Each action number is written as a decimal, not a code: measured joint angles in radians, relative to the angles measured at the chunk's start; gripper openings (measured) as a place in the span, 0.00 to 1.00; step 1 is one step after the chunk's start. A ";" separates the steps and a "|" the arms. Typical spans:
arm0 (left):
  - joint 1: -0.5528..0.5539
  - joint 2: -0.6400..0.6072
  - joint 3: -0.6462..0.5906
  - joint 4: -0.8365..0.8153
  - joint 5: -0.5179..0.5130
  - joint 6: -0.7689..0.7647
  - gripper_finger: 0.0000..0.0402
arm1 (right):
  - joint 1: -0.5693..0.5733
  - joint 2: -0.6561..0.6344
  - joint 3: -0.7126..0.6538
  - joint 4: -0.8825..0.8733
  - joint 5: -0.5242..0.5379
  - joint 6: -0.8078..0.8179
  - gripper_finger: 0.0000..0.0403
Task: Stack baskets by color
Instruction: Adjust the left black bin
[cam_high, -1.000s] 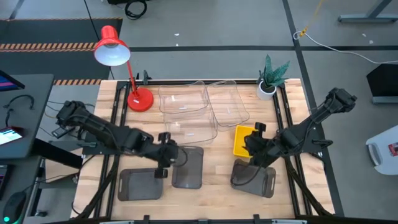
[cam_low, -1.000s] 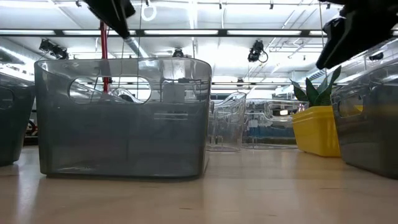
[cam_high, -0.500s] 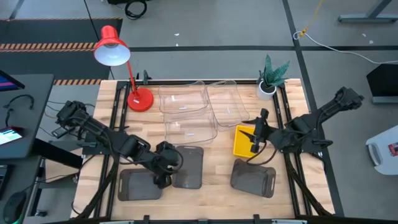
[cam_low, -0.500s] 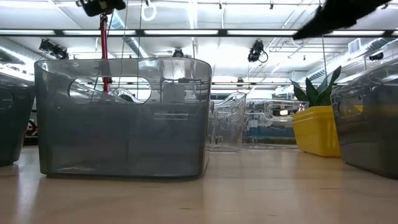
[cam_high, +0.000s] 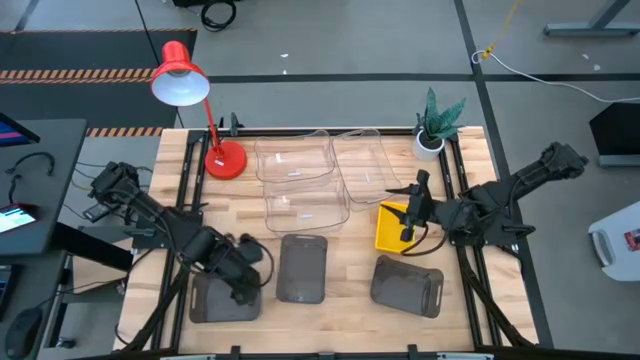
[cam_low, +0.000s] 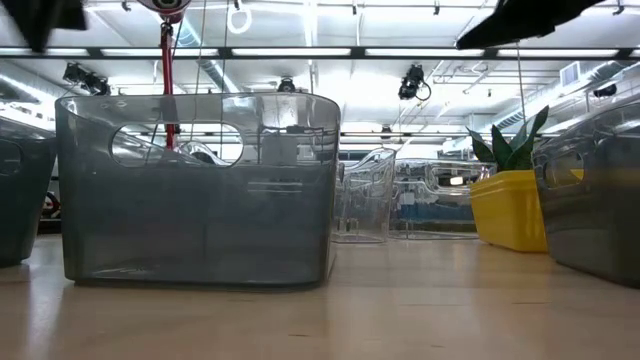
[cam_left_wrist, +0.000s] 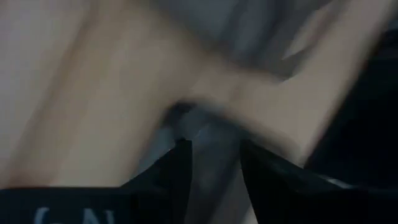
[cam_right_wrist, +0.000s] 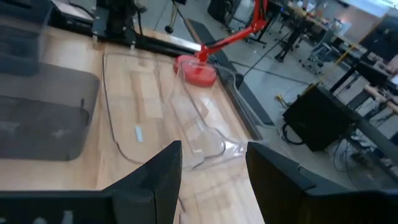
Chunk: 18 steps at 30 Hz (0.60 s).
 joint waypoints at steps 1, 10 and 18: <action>-0.003 0.000 0.000 -0.054 0.000 -0.002 0.35 | -0.009 0.000 0.000 0.018 -0.016 -0.018 0.46; -0.005 0.000 -0.008 -0.208 -0.064 0.005 0.39 | -0.108 0.000 0.000 0.076 -0.148 -0.091 0.45; -0.027 0.000 -0.105 -0.082 -0.006 0.093 0.48 | -0.181 0.001 0.000 0.075 -0.243 -0.095 0.45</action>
